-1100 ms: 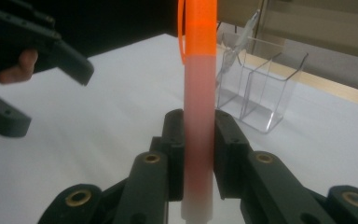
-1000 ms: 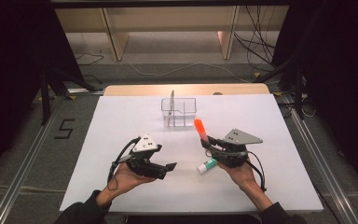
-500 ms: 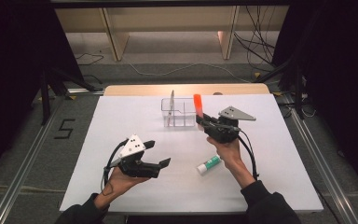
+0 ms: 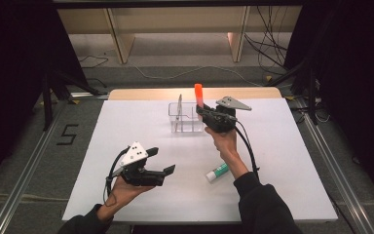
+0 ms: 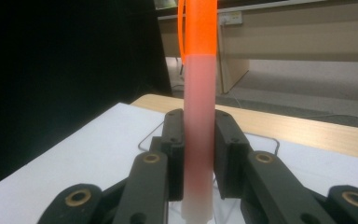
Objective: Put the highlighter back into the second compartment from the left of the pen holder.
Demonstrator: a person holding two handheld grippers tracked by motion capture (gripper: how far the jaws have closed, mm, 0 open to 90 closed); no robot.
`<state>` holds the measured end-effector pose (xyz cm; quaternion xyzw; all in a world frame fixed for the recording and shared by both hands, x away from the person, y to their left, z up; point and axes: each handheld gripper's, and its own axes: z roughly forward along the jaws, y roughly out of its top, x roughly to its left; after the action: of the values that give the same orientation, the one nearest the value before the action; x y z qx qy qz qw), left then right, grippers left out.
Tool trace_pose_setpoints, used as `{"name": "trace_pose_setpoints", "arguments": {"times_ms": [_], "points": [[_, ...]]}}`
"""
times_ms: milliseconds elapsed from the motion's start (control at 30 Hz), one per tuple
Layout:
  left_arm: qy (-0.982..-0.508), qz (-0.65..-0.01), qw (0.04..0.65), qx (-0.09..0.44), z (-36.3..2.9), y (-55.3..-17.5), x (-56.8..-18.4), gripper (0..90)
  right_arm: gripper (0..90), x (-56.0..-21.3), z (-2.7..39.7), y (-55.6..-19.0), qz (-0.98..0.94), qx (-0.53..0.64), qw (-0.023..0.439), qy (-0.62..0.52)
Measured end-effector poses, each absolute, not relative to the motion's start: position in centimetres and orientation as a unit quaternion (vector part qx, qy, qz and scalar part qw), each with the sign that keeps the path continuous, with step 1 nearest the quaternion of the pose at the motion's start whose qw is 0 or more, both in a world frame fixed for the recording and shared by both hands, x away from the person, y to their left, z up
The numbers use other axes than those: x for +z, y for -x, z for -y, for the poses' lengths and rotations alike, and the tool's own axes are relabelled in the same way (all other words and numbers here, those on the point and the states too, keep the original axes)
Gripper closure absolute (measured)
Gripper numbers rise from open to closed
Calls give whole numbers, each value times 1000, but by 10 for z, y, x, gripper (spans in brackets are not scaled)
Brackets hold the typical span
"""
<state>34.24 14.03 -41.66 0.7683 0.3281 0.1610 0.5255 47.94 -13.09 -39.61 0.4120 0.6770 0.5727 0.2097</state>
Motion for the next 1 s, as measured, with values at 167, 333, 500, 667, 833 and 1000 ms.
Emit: {"name": "trace_pose_setpoints", "arguments": {"times_ms": [167, 333, 500, 667, 833, 1000], "points": [[-771, -328, 522, 160, -139, -342, -417, 153, 770, -398, 121, -492, -678, 563, 219, -419], [-770, -329, 522, 163, -140, -344, -418, 153, 769, -401, 113, -504, -674, 556, 226, -430], [-767, -330, 524, 165, -139, -344, -417, 153, 770, -403, 108, -513, -667, 556, 230, -438], [-767, -330, 526, 164, -139, -343, -417, 153, 770, -407, 99, -519, -669, 552, 231, -442], [-767, -331, 525, 163, -139, -344, -417, 153, 769, -410, 90, -524, -667, 550, 234, -445], [-766, -329, 527, 164, -139, -343, -416, 153, 769, -413, 84, -528, -666, 546, 239, -448]]}}
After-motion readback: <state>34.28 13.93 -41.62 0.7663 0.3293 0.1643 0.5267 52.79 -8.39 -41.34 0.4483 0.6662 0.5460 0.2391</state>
